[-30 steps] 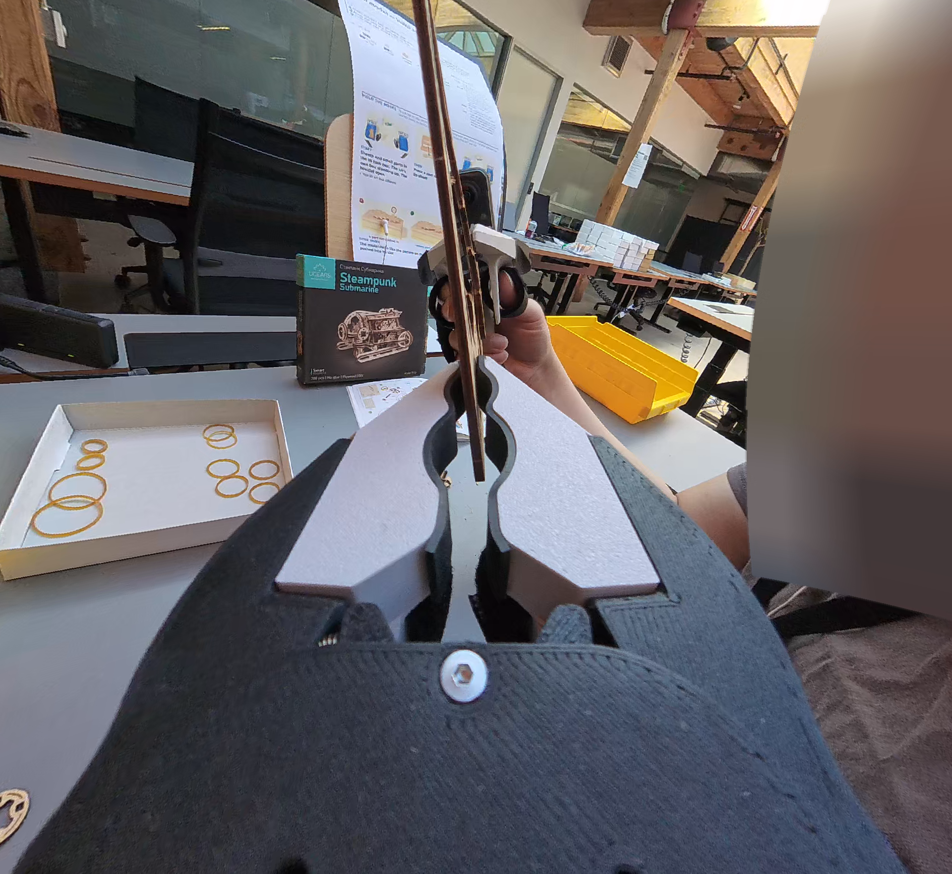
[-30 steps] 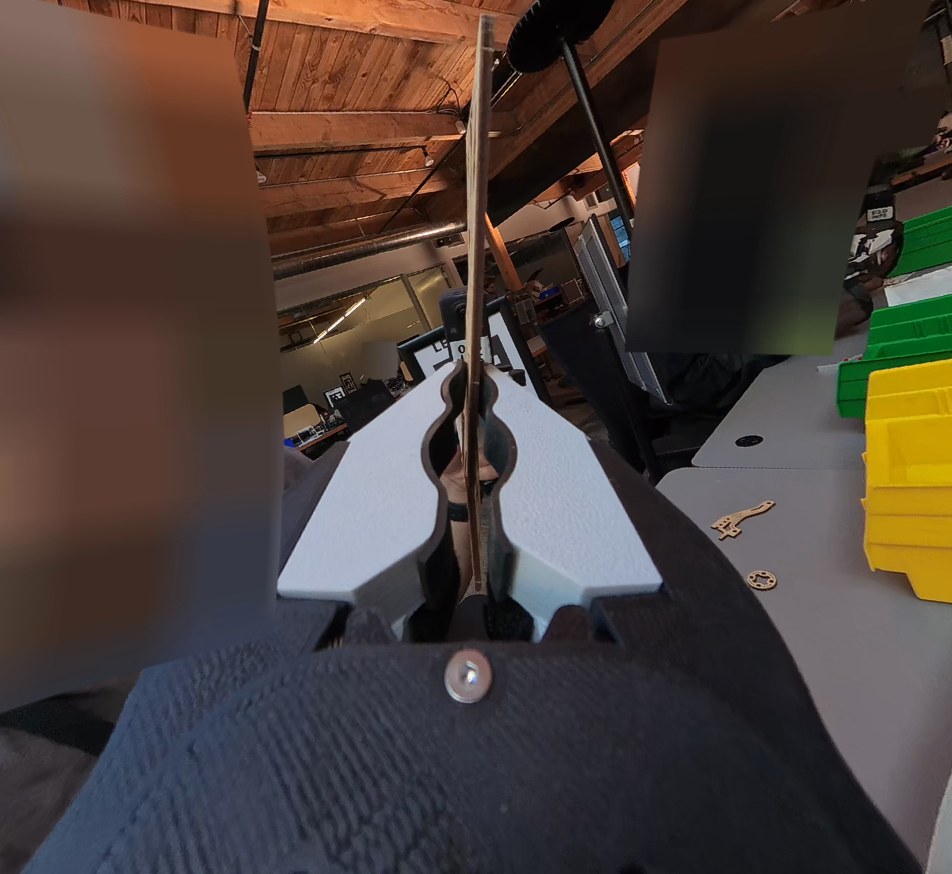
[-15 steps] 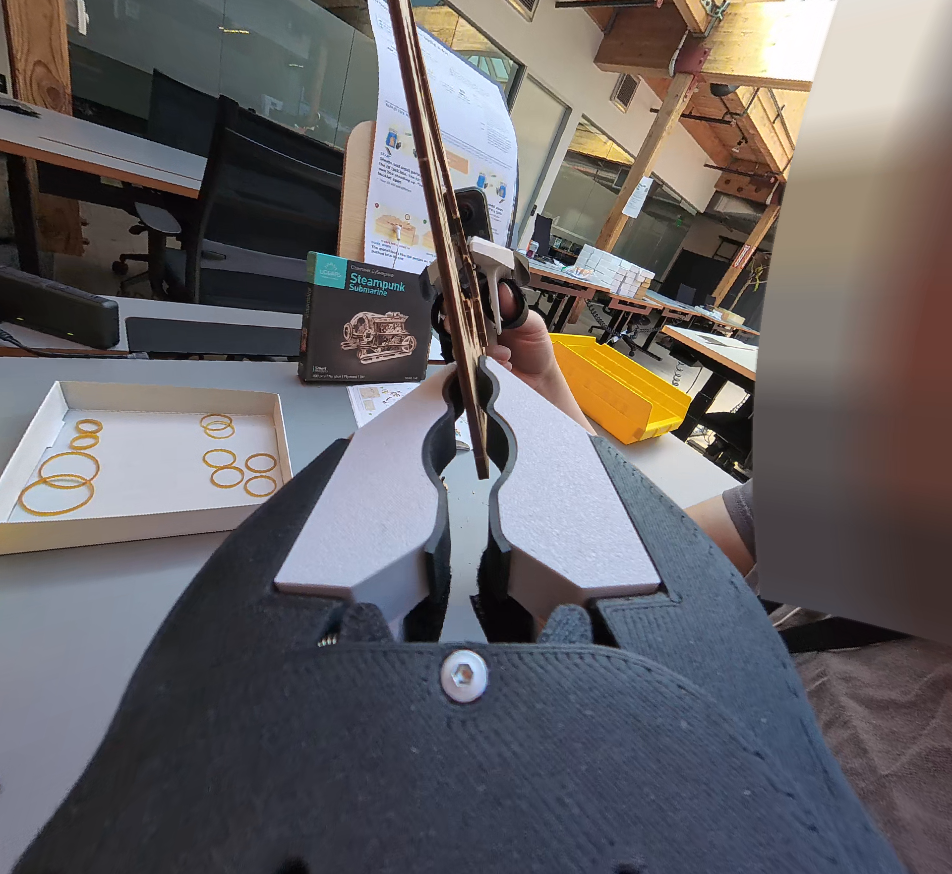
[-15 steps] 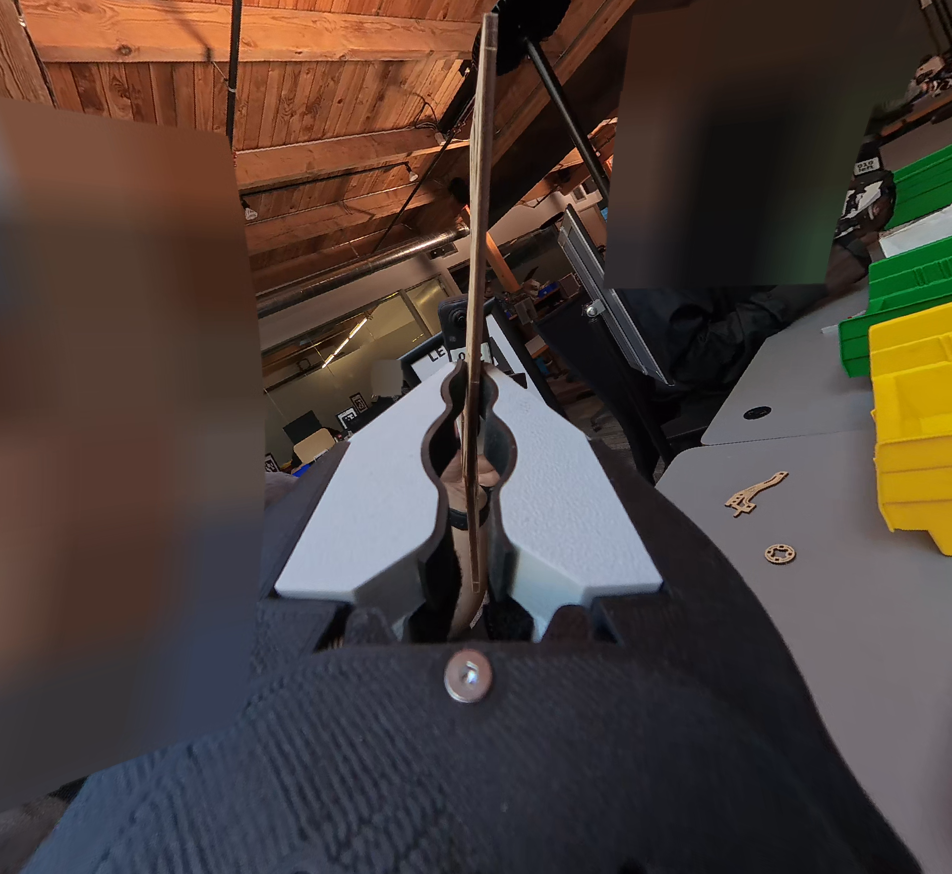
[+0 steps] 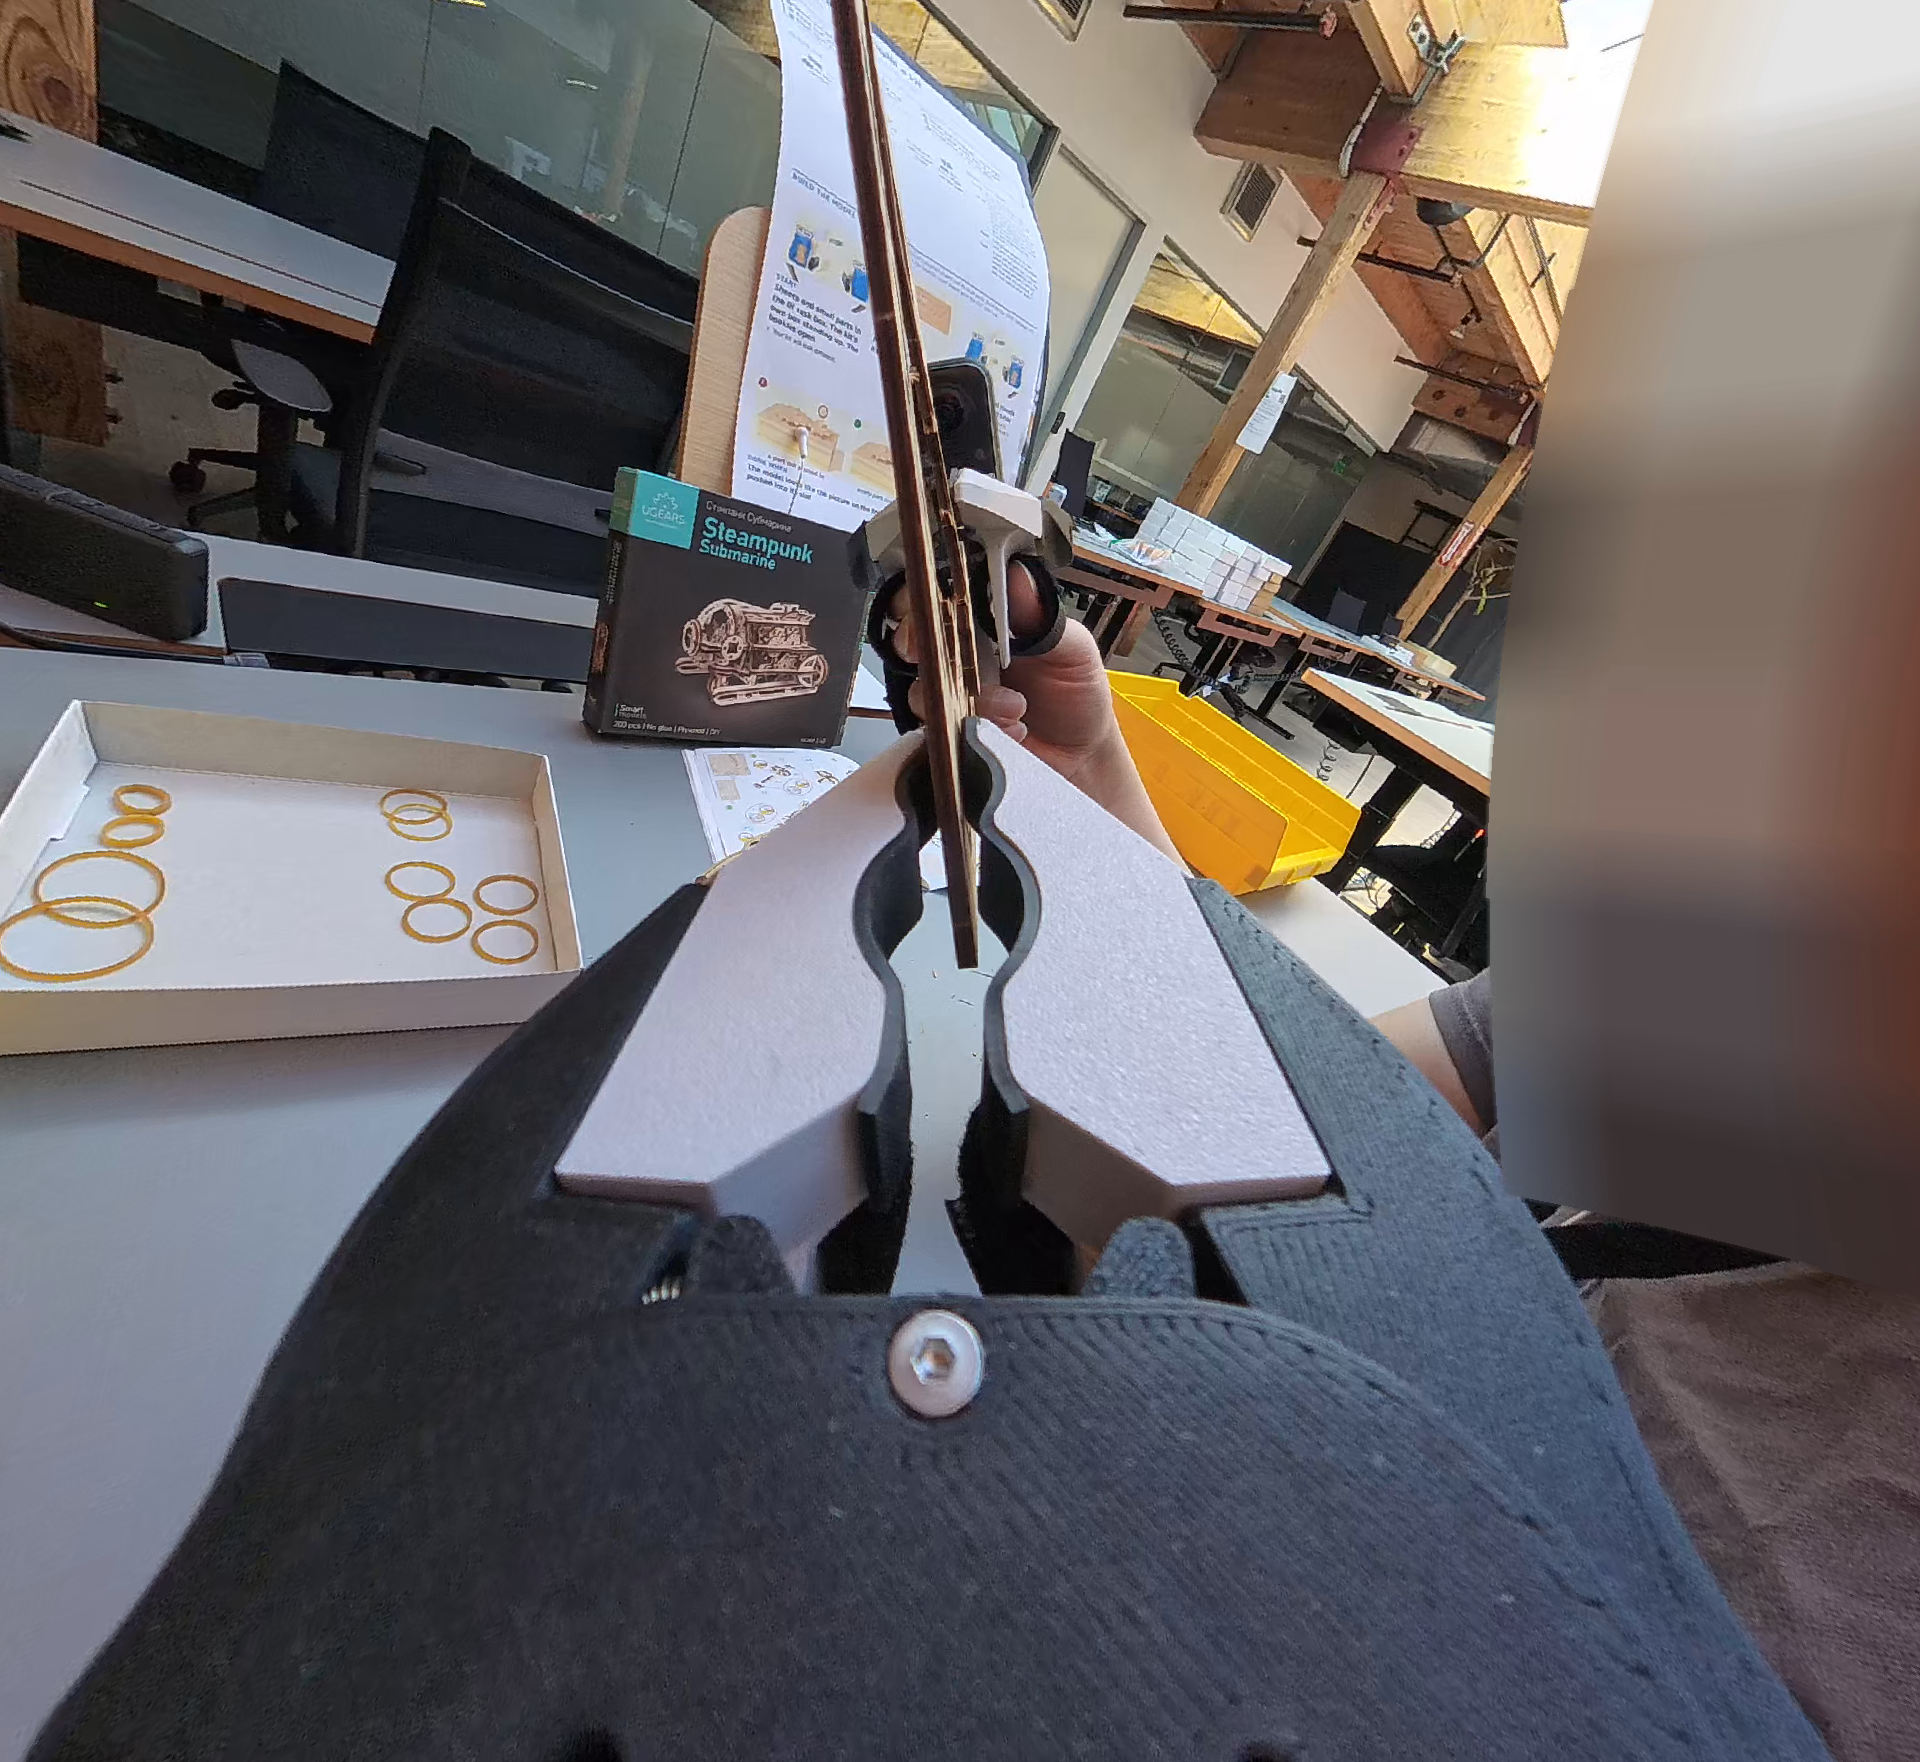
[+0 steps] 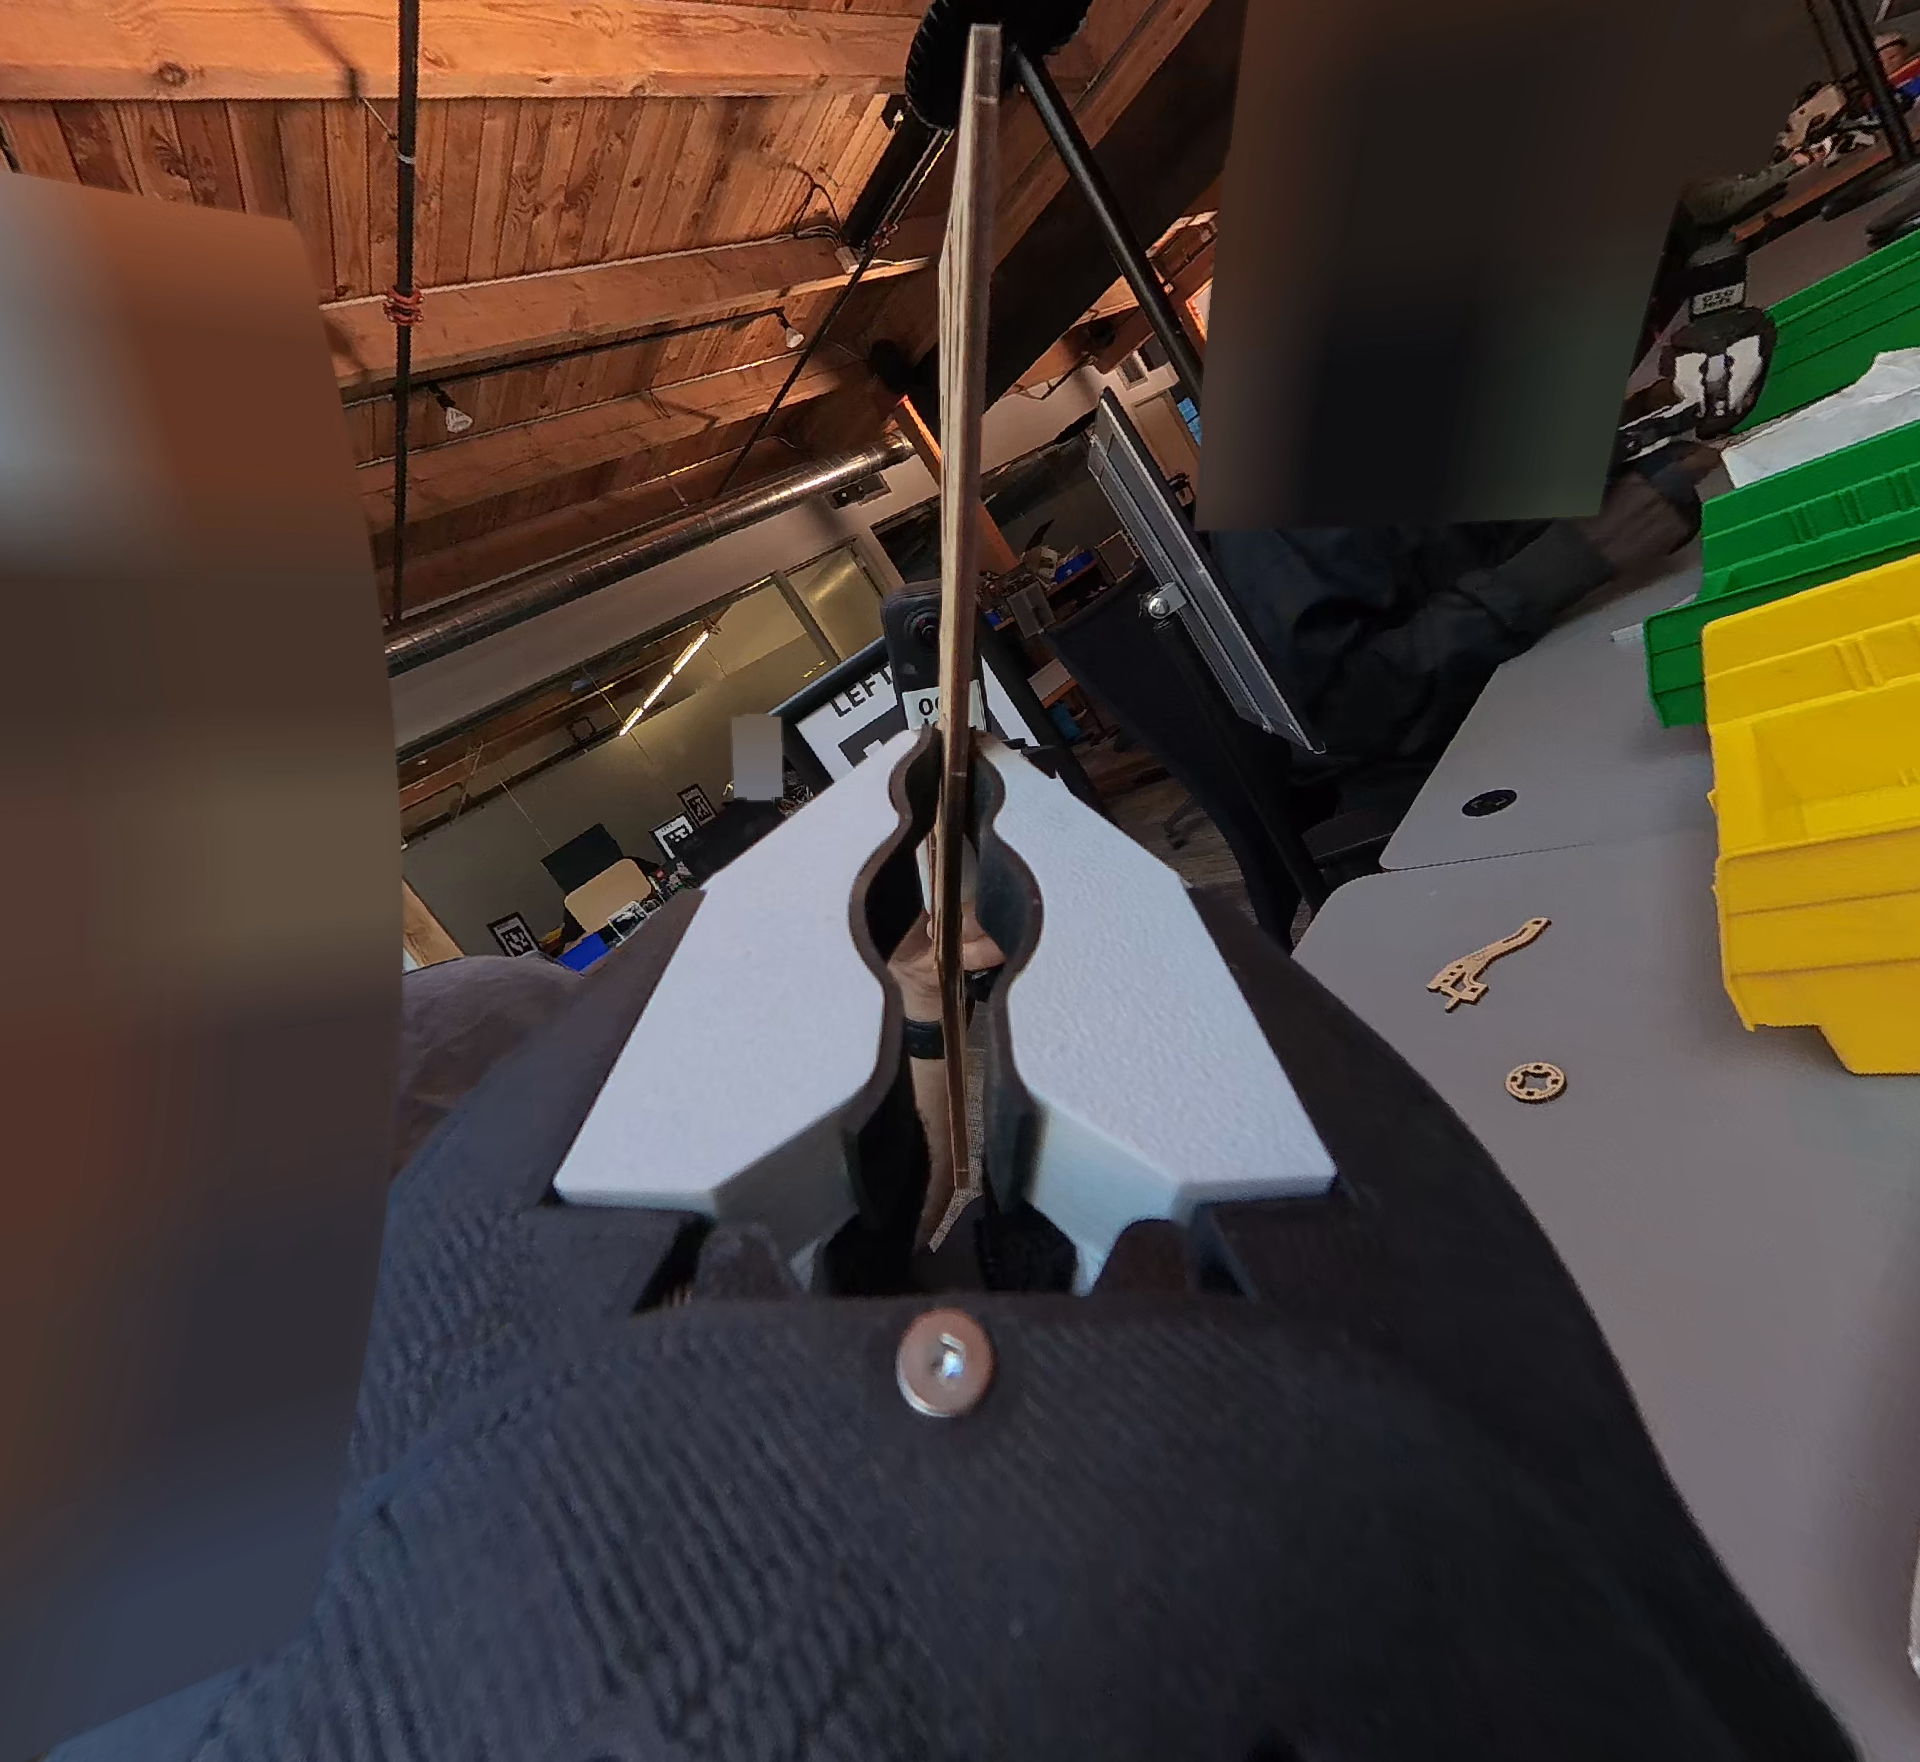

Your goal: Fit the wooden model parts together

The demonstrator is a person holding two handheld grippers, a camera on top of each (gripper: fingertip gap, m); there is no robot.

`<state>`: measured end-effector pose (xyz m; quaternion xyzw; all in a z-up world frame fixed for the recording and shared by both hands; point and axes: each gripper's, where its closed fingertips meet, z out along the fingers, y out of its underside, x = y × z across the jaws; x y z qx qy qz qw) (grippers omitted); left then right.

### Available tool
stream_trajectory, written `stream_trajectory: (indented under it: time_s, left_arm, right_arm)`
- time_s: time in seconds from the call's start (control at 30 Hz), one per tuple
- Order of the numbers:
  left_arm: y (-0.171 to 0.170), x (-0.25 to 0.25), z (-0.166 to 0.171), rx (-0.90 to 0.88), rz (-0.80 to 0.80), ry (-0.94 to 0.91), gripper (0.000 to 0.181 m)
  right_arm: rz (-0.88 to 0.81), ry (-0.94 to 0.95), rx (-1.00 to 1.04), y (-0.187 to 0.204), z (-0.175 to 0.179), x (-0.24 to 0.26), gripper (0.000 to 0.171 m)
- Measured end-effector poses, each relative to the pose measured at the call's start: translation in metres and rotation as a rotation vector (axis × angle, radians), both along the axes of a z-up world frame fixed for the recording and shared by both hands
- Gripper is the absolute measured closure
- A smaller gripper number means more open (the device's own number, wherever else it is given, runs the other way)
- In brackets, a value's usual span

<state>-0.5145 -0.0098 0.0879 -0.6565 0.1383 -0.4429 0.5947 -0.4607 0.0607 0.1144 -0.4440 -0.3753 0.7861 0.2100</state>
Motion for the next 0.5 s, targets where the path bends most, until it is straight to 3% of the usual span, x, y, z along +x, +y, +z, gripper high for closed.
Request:
stream_trajectory:
  time_s: [0.5]
  left_arm:
    - [-0.007,-0.015,0.004,-0.009,0.018,0.031,0.181]
  right_arm:
    - [0.004,0.031,0.011,-0.008,0.003,-0.014,0.170]
